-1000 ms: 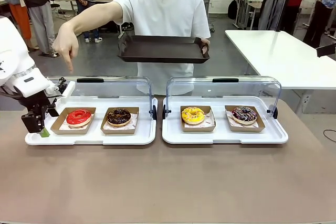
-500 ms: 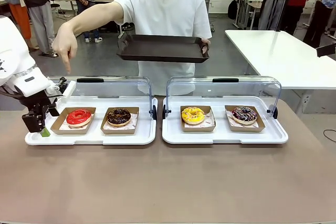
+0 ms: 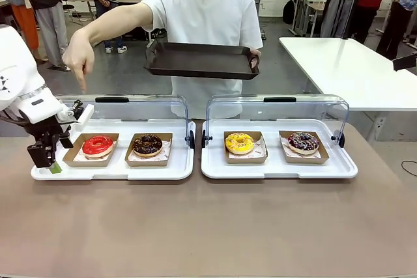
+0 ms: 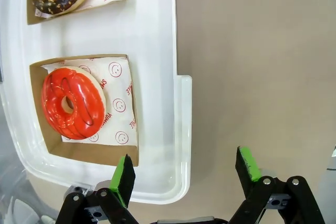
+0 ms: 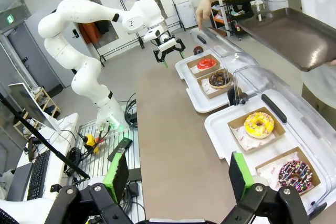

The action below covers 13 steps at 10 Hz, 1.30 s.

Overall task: Provide the desired donut to the person.
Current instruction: Pick up and lift the Paper togo box containing the Donut pointed at by the person.

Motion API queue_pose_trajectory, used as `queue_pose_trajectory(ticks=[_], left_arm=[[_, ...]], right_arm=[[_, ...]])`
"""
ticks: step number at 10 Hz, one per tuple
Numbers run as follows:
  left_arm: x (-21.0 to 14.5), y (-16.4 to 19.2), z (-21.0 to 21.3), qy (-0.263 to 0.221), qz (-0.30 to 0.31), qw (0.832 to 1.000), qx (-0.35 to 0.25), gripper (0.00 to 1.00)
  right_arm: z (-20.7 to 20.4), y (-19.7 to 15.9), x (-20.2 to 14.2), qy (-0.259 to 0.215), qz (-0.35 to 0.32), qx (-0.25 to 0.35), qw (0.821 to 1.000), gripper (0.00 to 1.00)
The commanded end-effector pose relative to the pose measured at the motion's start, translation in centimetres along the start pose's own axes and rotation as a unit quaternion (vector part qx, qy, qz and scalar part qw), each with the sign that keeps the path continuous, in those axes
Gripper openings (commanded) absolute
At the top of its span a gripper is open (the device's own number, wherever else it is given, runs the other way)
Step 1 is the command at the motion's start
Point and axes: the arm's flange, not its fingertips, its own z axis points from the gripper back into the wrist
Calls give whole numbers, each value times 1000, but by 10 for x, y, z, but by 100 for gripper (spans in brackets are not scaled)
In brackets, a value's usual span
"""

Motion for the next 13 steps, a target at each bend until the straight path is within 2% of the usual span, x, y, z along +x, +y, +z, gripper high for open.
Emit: queue_pose_trajectory(ticks=[1,7,13], left_arm=[[-7,15,-8,-19,-14,1000,2,100],[-28,45,-41,-22,3,1000,-8,100],[-29,52,-52,-15,-6,1000,-5,100]], right_arm=[[0,-1,0,-6,1,4,1000,100],[0,-1,0,-6,1,4,1000,100],[0,-1,0,-6,1,4,1000,100]])
